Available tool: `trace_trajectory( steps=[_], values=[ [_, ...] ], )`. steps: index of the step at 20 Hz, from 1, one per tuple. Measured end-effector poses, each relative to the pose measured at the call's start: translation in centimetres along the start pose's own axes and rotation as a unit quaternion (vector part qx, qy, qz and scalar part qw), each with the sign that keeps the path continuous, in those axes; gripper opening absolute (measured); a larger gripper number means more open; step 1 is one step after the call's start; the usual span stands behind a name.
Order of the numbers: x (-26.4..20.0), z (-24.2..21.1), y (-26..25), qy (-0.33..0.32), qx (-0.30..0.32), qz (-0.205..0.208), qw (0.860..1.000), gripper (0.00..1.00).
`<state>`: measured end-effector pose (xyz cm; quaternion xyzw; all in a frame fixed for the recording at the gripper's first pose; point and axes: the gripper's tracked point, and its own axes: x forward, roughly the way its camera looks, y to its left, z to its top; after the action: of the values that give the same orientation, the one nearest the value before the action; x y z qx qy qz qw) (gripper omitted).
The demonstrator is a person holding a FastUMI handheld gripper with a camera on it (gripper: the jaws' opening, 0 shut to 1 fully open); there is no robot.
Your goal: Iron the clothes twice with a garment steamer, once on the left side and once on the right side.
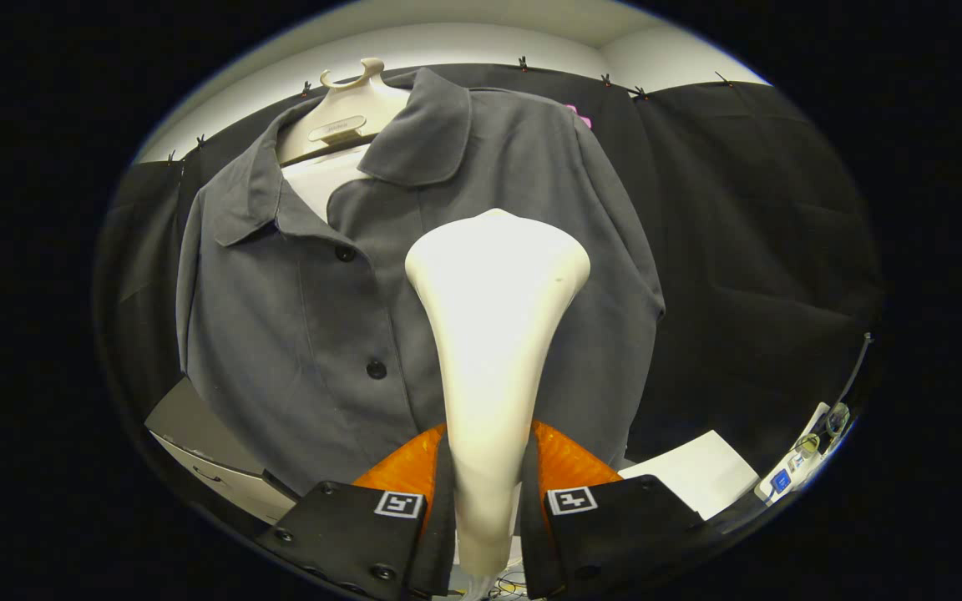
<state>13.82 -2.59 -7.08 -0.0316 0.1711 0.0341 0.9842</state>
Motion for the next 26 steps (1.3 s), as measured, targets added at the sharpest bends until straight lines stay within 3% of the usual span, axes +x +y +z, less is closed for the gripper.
trace_trajectory(
  steps=[26],
  values=[
    [0.4, -13.6, -1.9, 0.097, 0.018, -0.023, 0.995, 0.4]
  ],
)
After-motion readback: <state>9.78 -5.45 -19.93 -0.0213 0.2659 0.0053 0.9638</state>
